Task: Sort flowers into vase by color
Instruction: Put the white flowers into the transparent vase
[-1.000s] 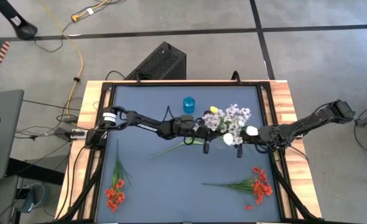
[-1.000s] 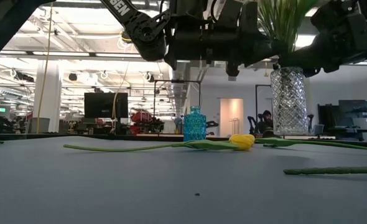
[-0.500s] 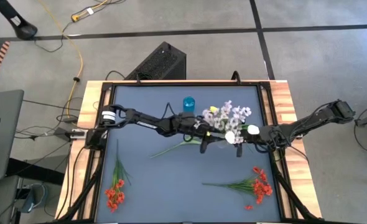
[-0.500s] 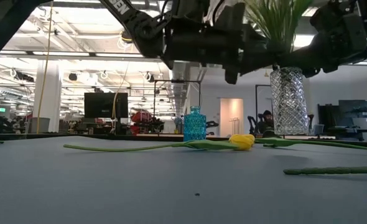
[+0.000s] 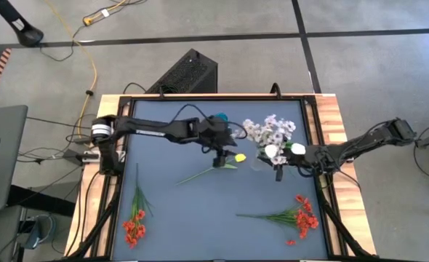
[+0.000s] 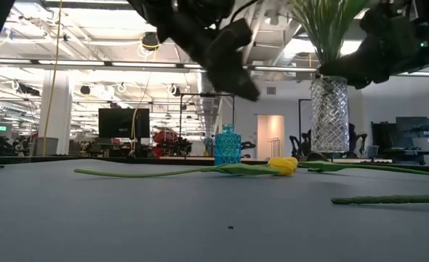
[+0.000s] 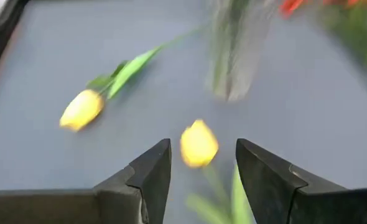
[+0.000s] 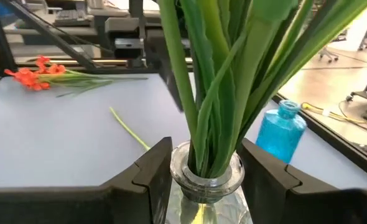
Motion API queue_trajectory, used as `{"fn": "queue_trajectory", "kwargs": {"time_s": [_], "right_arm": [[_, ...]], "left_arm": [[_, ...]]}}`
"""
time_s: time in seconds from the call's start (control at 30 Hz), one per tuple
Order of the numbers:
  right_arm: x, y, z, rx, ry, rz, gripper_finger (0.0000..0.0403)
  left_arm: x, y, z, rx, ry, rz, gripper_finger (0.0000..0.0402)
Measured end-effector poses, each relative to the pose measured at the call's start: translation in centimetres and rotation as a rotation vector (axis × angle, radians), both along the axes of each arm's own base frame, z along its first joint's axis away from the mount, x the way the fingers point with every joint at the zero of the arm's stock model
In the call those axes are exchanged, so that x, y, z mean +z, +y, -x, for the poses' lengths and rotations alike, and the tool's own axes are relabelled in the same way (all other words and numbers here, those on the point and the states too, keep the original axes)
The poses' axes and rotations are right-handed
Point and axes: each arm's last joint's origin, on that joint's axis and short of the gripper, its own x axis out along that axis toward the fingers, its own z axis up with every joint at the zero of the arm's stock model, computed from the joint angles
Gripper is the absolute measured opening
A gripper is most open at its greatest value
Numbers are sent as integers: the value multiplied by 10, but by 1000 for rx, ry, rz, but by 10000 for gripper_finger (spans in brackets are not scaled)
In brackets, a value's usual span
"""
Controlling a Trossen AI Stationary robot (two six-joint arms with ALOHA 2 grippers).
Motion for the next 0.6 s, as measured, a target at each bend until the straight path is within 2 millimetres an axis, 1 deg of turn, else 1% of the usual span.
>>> {"fn": "queue_trajectory", "kwargs": {"time_s": [0.17, 0.2, 0.27, 0.37, 0.43, 0.5, 0.6], "right_arm": [[0, -10, -1, -61, -4, 6, 185], [1, -12, -1, -82, -4, 14, 185], [4, -19, -2, -138, -4, 24, 185], [10, -29, -4, -203, -20, 30, 185], [13, -37, -4, -249, -18, 52, 185], [18, -46, -4, -305, -19, 69, 185], [27, -62, -3, -403, -47, 71, 185]], "left_arm": [[23, 10, 29, 50, 100, -73, 169], [23, 13, 36, 58, 120, -70, 169], [19, 18, 47, 86, 124, -33, 169], [14, 19, 67, 106, 50, 21, 169], [10, 17, 79, 135, -24, 42, 169], [-1, 14, 91, 164, -64, 59, 169], [-10, 9, 104, 186, -151, 80, 169]]}}
